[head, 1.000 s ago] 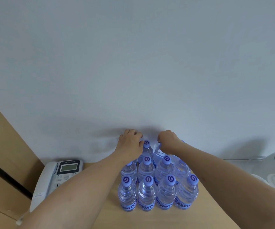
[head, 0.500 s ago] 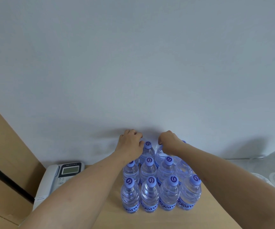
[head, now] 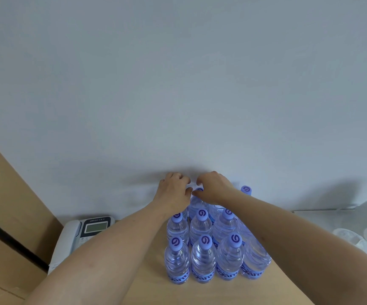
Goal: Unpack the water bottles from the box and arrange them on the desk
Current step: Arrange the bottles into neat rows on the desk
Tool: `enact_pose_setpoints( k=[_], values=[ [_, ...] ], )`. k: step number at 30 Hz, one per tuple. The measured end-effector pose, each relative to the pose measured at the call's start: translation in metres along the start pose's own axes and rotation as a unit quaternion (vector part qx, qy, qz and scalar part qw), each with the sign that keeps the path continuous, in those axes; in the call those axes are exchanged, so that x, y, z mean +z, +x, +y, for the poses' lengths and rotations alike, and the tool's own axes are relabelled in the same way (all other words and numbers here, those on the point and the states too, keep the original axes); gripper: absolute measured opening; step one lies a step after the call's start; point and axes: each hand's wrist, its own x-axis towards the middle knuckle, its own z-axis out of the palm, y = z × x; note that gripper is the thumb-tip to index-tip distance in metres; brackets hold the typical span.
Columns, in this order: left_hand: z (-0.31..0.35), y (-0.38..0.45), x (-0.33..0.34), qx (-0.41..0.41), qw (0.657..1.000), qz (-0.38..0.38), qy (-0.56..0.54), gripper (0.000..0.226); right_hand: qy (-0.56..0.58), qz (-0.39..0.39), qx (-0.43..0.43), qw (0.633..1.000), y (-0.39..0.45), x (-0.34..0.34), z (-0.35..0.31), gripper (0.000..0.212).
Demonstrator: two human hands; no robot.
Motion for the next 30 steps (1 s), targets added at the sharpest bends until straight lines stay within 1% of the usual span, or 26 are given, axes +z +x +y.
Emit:
enact_pose_setpoints(
  k=[2,4,7,12,14,15,16,17,18,19,20,21,22,23,24,25,30],
  values=[
    [-0.007,-0.003,-0.001,-0.008,1.0,-0.001,-0.001,0.032,-0.031,-0.021,0.008,0.999,0.003,0.002,-0.007,0.038],
    [-0.015,-0.005,-0.003,-0.016,1.0,0.002,0.0,0.031,-0.048,-0.02,0.013,0.999,0.005,0.003,-0.011,0.032],
    [-0.026,-0.009,-0.005,-0.028,1.0,0.002,0.0,0.032,-0.068,-0.024,0.023,0.997,0.005,0.004,-0.017,0.045],
    [-0.035,-0.015,-0.005,-0.037,0.999,0.005,-0.009,0.032,-0.062,-0.029,0.019,0.997,0.004,0.002,-0.022,0.04],
    [-0.037,-0.017,-0.005,-0.035,0.999,0.003,-0.011,0.032,-0.065,-0.042,0.022,0.997,0.003,0.002,-0.025,0.033],
    [-0.038,-0.018,-0.006,-0.035,0.999,0.003,-0.012,0.032,-0.063,-0.048,0.028,0.996,0.005,0.003,-0.026,0.023],
    [-0.038,-0.019,-0.006,-0.035,0.999,0.003,-0.014,0.032,-0.065,-0.05,0.022,0.996,0.004,0.003,-0.028,0.008],
    [-0.038,-0.02,-0.006,-0.035,0.999,0.004,-0.016,0.032,-0.055,-0.048,0.022,0.997,0.004,0.004,-0.028,0.017],
    [-0.039,-0.02,-0.006,-0.035,0.999,0.006,-0.016,0.032,-0.05,-0.047,0.015,0.998,0.004,0.005,-0.028,0.033],
    [-0.04,-0.021,-0.006,-0.033,0.999,0.007,-0.017,0.032,-0.045,-0.048,0.013,0.998,0.004,0.007,-0.028,0.041],
    [-0.04,-0.021,-0.007,-0.032,0.999,0.007,-0.019,0.032,-0.045,-0.045,0.007,0.998,0.004,0.008,-0.028,0.04],
    [-0.041,-0.021,-0.008,-0.031,0.999,0.006,-0.02,0.032,-0.052,-0.042,0.015,0.998,0.004,0.008,-0.029,0.031],
    [-0.042,-0.022,-0.008,-0.029,0.999,0.005,-0.021,0.032,-0.061,-0.035,0.024,0.997,0.004,0.007,-0.031,0.017],
    [-0.043,-0.022,-0.009,-0.029,0.999,0.004,-0.022,0.032,-0.067,-0.025,0.039,0.997,0.004,0.008,-0.031,0.019],
    [-0.044,-0.022,-0.009,-0.028,0.999,0.004,-0.023,0.032,-0.075,-0.019,0.052,0.996,0.004,0.008,-0.032,0.03],
    [-0.045,-0.023,-0.009,-0.027,0.999,0.003,-0.024,0.032,-0.076,-0.016,0.058,0.995,0.004,0.01,-0.032,0.036],
    [-0.049,-0.024,-0.01,-0.028,0.999,0.008,-0.021,0.031,-0.087,-0.031,0.032,0.995,0.005,0.009,-0.034,0.038]
  ],
)
